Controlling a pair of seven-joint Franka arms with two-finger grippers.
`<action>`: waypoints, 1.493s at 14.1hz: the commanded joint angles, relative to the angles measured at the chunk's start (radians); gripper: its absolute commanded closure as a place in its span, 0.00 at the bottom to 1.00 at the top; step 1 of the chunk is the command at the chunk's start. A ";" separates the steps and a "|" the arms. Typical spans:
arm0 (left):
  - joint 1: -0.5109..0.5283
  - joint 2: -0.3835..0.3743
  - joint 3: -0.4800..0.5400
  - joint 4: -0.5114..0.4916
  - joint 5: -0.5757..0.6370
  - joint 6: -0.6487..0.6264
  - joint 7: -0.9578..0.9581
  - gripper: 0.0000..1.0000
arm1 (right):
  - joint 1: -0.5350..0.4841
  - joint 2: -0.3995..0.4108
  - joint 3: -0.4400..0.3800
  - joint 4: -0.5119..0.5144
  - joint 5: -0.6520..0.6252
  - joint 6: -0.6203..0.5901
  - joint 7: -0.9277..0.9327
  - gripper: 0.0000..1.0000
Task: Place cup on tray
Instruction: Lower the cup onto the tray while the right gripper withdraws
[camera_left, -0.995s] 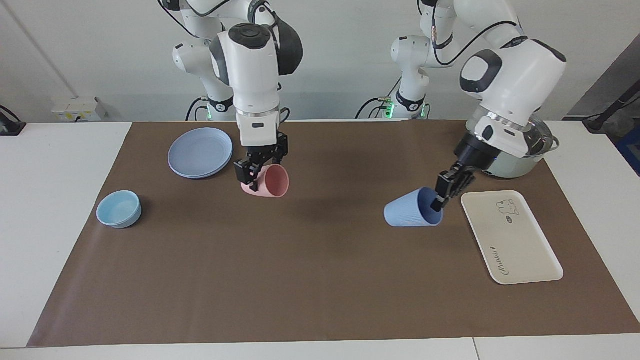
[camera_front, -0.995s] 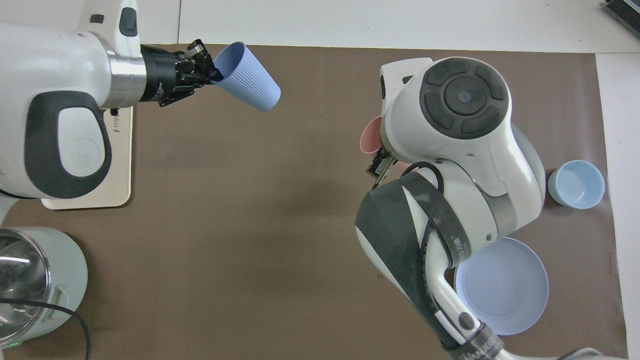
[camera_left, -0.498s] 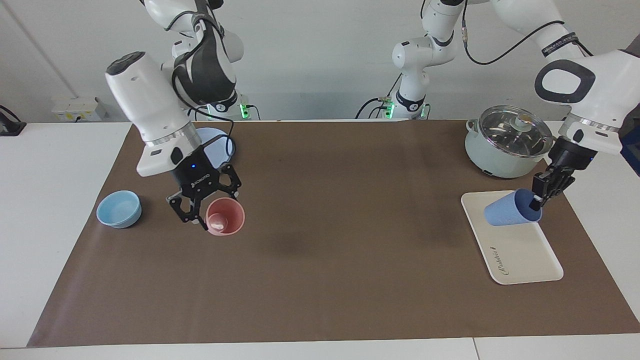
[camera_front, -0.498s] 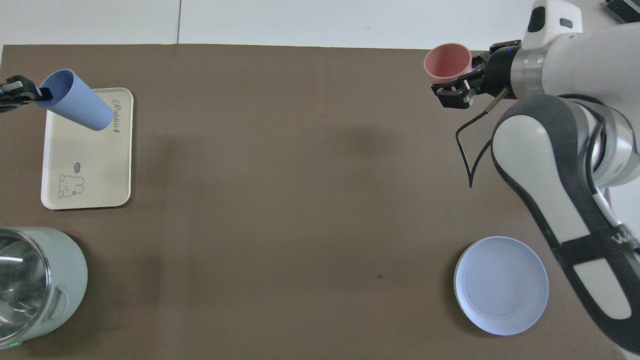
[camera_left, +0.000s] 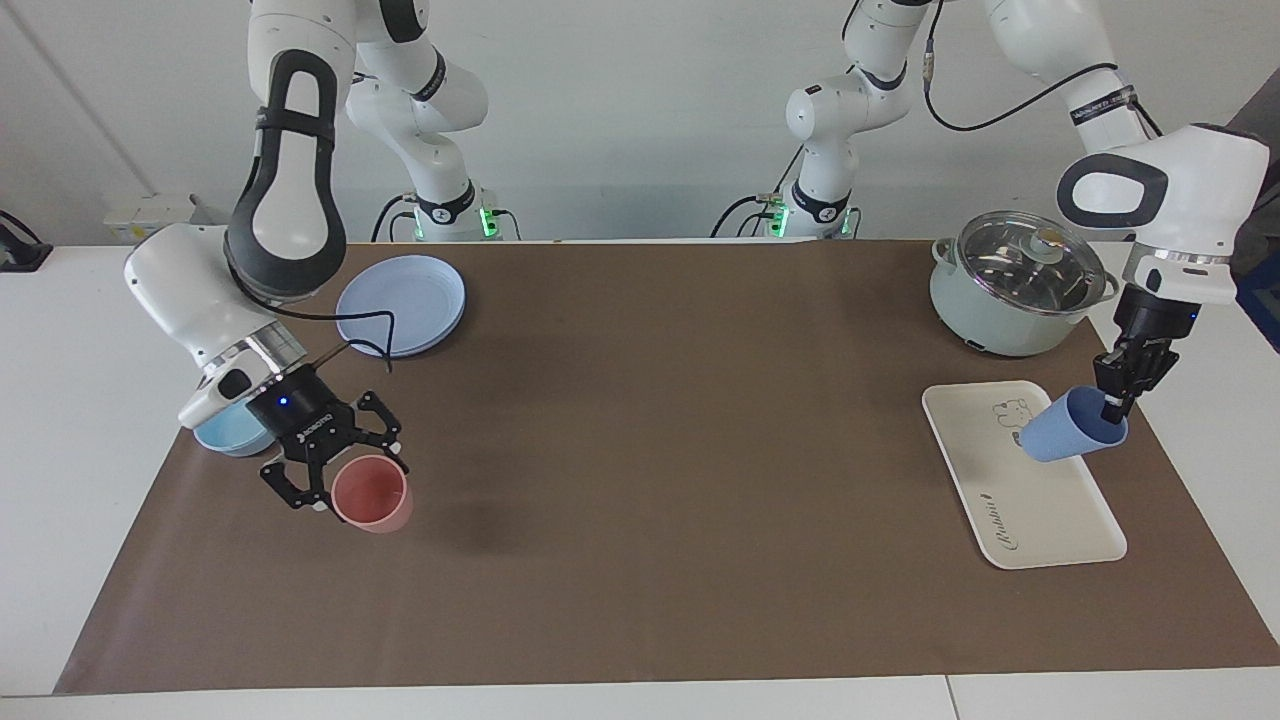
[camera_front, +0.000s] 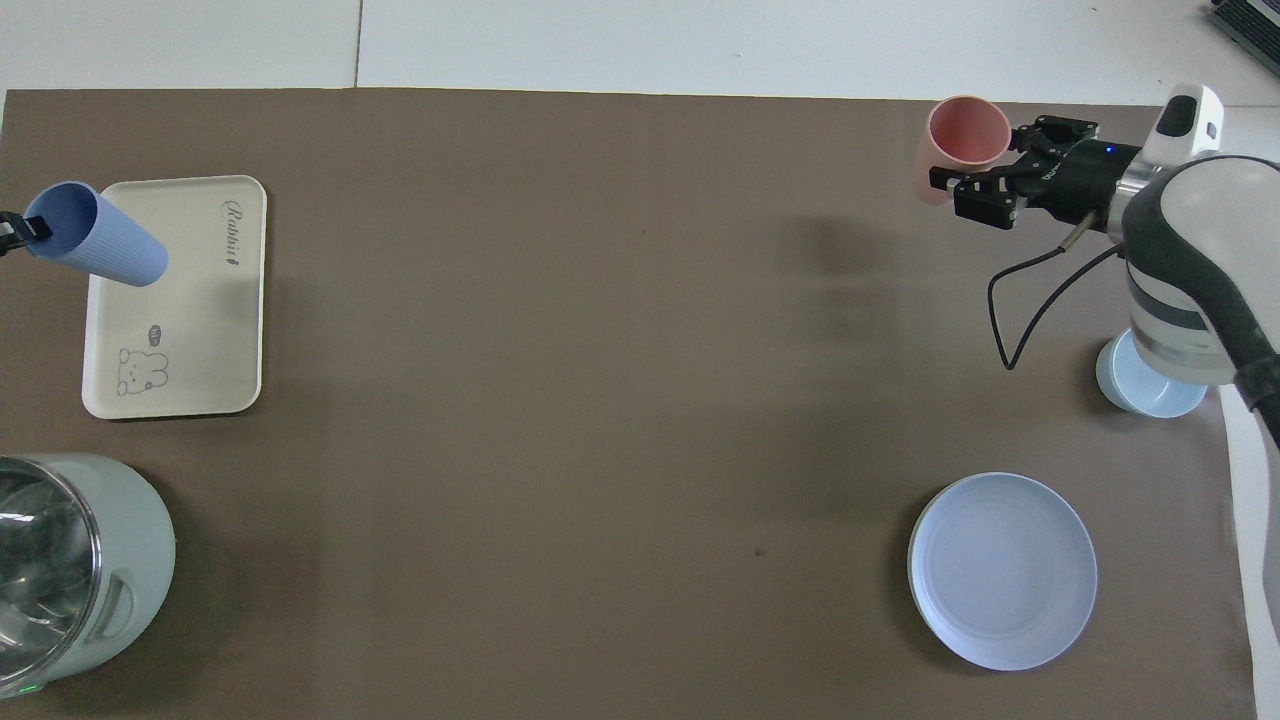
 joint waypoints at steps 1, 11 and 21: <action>0.025 0.003 -0.012 -0.046 0.000 0.073 0.030 1.00 | -0.038 0.009 0.011 -0.051 0.151 0.008 -0.163 1.00; 0.022 0.124 -0.015 -0.058 0.000 0.241 0.031 1.00 | -0.135 0.154 0.012 -0.071 0.493 -0.126 -0.612 1.00; 0.039 0.127 -0.012 0.178 0.003 -0.230 0.033 0.22 | -0.123 0.135 0.011 -0.091 0.499 -0.129 -0.660 0.00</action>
